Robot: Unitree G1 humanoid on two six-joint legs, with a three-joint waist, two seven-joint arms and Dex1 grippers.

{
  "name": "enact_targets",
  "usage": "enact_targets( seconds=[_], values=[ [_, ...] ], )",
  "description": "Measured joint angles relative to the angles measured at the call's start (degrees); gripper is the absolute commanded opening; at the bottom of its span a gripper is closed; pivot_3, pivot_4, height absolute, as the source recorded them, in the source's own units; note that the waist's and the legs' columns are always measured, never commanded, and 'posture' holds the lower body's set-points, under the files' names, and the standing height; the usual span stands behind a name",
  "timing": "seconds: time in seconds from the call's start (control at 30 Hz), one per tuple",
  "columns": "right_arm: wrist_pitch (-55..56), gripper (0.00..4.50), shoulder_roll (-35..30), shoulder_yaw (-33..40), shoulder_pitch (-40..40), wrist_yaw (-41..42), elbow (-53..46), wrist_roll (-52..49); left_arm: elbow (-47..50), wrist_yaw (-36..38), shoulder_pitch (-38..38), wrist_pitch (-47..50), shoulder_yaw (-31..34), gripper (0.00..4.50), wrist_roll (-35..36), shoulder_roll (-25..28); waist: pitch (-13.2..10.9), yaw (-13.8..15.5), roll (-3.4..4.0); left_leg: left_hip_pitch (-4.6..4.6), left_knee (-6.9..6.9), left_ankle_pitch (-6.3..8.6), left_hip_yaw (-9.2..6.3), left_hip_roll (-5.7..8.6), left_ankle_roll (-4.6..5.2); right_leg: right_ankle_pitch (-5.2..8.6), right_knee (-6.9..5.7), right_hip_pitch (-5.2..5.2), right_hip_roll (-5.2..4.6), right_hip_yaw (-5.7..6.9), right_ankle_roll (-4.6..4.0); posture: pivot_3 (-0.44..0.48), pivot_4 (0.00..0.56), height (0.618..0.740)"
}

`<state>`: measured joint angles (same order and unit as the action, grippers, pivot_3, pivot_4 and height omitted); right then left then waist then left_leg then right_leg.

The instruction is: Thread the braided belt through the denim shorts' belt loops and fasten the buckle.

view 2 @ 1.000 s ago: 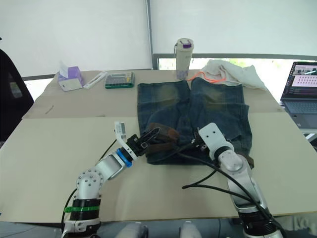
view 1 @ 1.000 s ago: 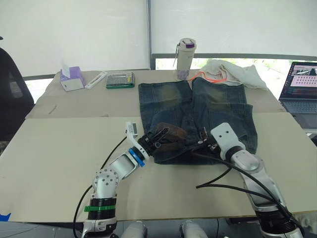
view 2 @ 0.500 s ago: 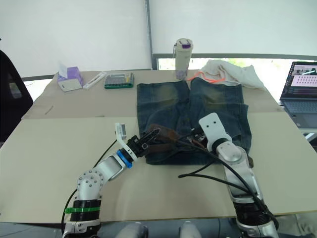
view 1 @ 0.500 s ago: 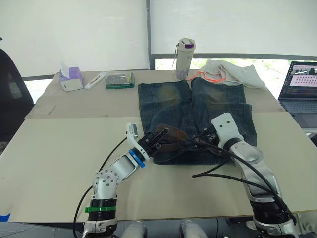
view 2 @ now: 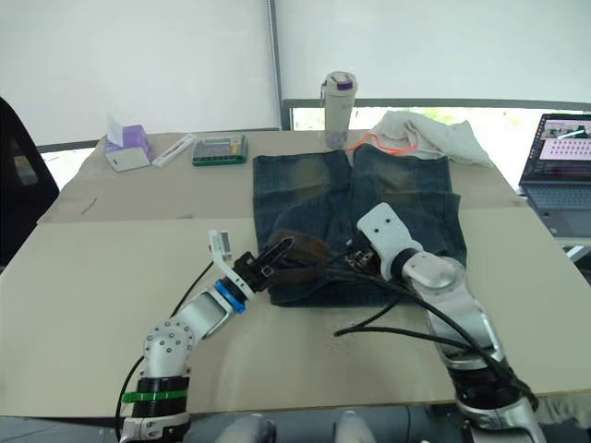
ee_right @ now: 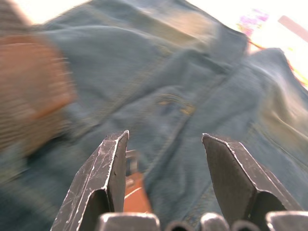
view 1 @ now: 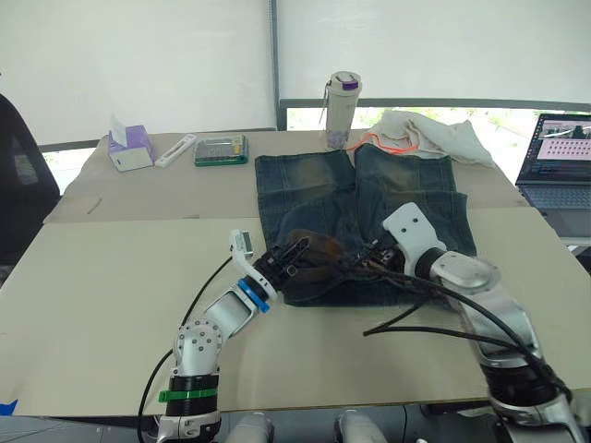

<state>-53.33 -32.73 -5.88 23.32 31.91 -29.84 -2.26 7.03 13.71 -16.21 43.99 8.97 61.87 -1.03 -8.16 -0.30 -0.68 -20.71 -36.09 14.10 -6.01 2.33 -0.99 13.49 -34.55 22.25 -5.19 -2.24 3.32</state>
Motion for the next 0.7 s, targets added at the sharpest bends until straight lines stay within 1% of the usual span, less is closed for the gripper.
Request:
enact_targets(
  seconds=[0.13, 0.2, 0.3, 0.47, 0.5, 0.53, 0.67, 0.7],
  values=[
    [-4.5, 2.74, -0.9, -1.4, 0.2, 1.8, -4.4, -2.8, 0.1, -0.5, 1.0, 0.0, 0.1, 0.0, -0.2, 0.3, 0.0, -0.2, -0.01, 0.02, -0.01, 0.0, 0.0, -0.01, 0.0, 0.0, -0.02, 0.0, 0.0, 0.0, 0.0, 0.0, 0.15, 0.74],
    [-5.3, 2.74, 1.1, -2.9, 0.8, 0.2, -4.1, -2.7, 0.1, -0.6, 1.0, 0.0, 0.1, 0.0, -0.5, 0.3, 0.0, -0.4, -0.02, 0.04, -0.01, 0.0, 0.01, -0.01, 0.0, 0.0, -0.07, 0.0, 0.01, -0.01, 0.0, 0.0, 0.15, 0.74],
    [-5.9, 2.74, 3.3, -4.7, 1.4, -2.8, -1.6, -2.1, 0.0, -0.6, 0.9, 0.0, 0.0, 0.0, -1.0, 0.0, 0.0, -0.3, -0.03, 0.03, -0.03, 0.0, 0.01, 0.01, 0.0, 0.0, -0.09, 0.0, -0.02, -0.01, -0.01, 0.0, 0.15, 0.74],
    [-6.0, 2.74, 5.1, -4.4, 0.8, -6.8, 2.7, -0.8, 0.0, -0.6, 0.9, 0.0, 0.1, 0.0, -1.1, -0.1, 0.0, -0.1, -0.03, 0.02, -0.06, 0.0, 0.01, 0.05, 0.0, 0.0, -0.11, 0.01, -0.05, -0.02, -0.01, 0.0, 0.15, 0.74],
    [-6.0, 2.22, 5.9, -4.0, 0.6, -7.3, 3.2, -0.9, 0.0, -0.6, 0.9, 0.0, 0.1, 0.0, -1.1, -0.1, 0.0, -0.1, -0.03, 0.02, -0.06, 0.0, 0.01, 0.04, 0.0, 0.0, -0.13, 0.02, -0.04, -0.02, -0.01, 0.0, 0.15, 0.74],
    [-6.0, 2.04, 6.6, -3.7, 0.5, -7.7, 3.4, -0.9, 0.0, -0.6, 0.9, 0.0, 0.1, 0.0, -1.1, -0.1, 0.0, -0.1, -0.03, 0.02, -0.06, 0.0, 0.01, 0.04, 0.0, 0.0, -0.15, 0.03, -0.04, -0.02, 0.0, 0.0, 0.15, 0.74],
    [-6.1, 0.45, 7.9, -2.0, 0.5, -9.3, 3.8, -1.3, 0.0, -0.7, 0.9, 0.0, 0.1, 0.0, -1.1, -0.2, 0.0, -0.2, -0.03, 0.03, -0.07, 0.0, 0.01, 0.04, 0.0, 0.0, -0.2, 0.03, -0.05, -0.02, 0.0, 0.0, 0.15, 0.74],
    [-6.1, 0.2, 7.9, -2.0, 0.4, -9.4, 4.0, -1.3, 0.0, -0.7, 0.9, 0.0, 0.1, 0.0, -1.1, -0.2, 0.0, -0.2, -0.03, 0.03, -0.07, 0.0, 0.01, 0.04, 0.0, 0.0, -0.2, 0.03, -0.05, -0.02, 0.0, 0.0, 0.15, 0.74]
  ],
)
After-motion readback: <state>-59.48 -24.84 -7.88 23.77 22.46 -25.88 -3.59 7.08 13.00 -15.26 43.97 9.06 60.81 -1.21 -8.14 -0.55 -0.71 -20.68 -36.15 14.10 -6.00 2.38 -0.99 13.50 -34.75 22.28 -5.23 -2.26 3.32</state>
